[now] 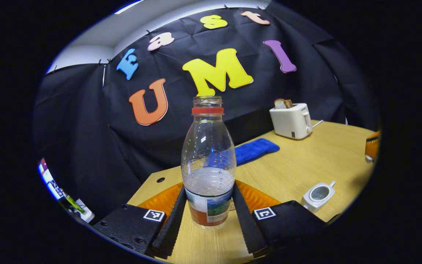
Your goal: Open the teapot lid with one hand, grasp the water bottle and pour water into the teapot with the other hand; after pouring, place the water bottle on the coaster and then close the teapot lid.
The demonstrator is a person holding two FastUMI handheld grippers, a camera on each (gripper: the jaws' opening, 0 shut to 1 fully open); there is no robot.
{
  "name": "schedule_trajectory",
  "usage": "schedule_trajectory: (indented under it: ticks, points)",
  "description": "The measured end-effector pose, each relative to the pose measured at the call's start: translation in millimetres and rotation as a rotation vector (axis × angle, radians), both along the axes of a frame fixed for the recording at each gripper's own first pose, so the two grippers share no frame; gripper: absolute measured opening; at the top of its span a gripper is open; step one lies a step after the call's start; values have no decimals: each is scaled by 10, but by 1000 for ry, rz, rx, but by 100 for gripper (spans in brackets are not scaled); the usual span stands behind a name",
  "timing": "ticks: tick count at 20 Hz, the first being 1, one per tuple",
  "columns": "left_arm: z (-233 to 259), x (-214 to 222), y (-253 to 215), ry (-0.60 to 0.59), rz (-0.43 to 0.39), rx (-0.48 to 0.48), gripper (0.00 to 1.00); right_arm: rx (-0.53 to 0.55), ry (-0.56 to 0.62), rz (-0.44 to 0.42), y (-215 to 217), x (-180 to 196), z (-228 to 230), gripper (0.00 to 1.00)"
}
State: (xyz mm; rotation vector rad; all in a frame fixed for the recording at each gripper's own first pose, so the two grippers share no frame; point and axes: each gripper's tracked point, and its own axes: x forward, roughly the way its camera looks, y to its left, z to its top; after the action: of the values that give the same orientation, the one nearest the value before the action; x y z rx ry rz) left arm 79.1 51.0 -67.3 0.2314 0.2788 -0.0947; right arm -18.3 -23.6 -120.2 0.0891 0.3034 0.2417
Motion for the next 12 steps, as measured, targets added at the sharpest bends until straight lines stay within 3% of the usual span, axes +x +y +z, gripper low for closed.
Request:
schedule_trajectory:
  ticks: [6, 12]
  points:
    - [-107, 396, -119, -24, 12, -241, 73, -2, 18, -28, -86, 5, -58, 0]
    - [-550, 828, -39, 41, 33, -299, 74, -3, 39, -52, -164, 54, -151, 1]
